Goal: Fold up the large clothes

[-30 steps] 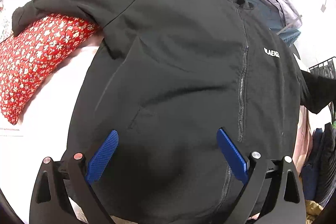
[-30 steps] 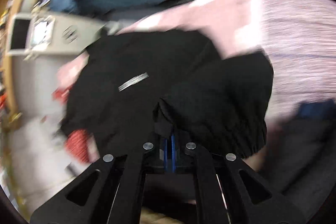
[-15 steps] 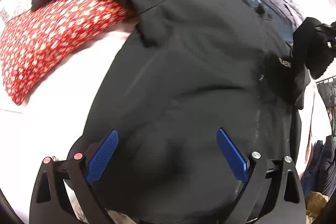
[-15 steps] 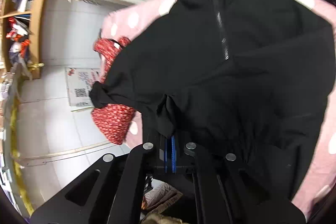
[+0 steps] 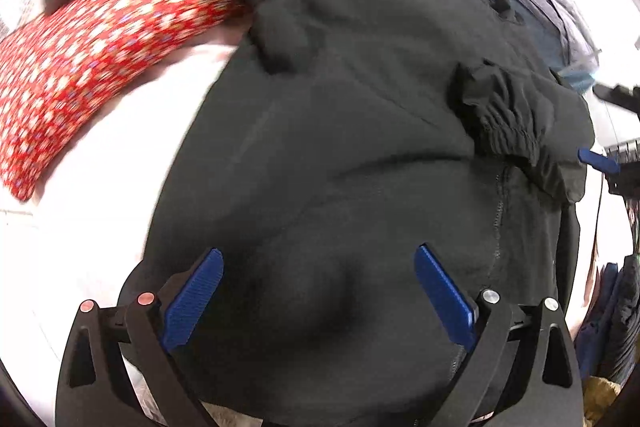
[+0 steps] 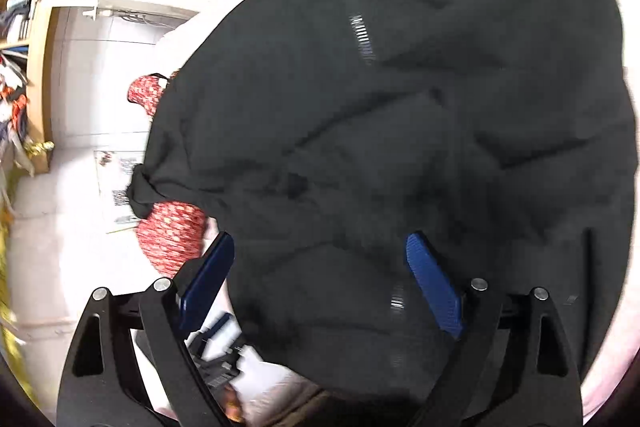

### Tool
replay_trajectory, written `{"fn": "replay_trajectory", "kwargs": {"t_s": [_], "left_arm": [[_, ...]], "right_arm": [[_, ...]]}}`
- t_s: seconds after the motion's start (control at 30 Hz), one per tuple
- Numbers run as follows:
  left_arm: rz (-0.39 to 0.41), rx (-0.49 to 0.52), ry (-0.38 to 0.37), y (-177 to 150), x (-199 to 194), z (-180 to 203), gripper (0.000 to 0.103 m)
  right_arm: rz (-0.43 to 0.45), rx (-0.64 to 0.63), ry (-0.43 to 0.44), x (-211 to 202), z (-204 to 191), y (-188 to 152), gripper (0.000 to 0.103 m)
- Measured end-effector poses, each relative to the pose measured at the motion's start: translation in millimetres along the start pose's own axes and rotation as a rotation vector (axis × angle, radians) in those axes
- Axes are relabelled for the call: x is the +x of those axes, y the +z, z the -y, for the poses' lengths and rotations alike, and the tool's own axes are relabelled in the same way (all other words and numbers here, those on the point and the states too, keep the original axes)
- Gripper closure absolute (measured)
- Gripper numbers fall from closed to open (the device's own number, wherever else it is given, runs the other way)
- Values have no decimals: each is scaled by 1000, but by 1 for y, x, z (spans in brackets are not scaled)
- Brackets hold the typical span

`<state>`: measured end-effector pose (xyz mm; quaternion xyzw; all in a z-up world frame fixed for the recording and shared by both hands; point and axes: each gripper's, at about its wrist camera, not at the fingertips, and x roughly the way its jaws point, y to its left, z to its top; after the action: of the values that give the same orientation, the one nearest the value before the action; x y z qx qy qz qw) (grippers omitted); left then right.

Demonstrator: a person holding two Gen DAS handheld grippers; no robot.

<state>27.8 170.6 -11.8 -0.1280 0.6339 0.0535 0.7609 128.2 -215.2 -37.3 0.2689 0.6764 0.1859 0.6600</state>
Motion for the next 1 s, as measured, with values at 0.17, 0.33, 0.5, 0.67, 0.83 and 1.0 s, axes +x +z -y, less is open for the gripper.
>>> {"fn": "replay_trajectory", "kwargs": {"t_s": [0.17, 0.33, 0.5, 0.67, 0.83, 1.0], "left_arm": [[12, 106, -13, 14, 0, 38, 8], [26, 206, -17, 22, 0, 70, 7], [-23, 250, -43, 27, 10, 87, 7], [-41, 224, -98, 46, 19, 94, 7], [-99, 89, -228, 75, 45, 114, 7], [-177, -24, -354, 92, 85, 150, 8]], "right_arm": [[81, 16, -132, -20, 45, -19, 16], [128, 4, -373, -24, 96, -51, 16], [151, 82, -488, -24, 157, -95, 16], [128, 168, -444, -21, 193, -116, 16], [127, 153, -439, -18, 197, -117, 16], [137, 149, -431, -21, 196, -115, 16]]}}
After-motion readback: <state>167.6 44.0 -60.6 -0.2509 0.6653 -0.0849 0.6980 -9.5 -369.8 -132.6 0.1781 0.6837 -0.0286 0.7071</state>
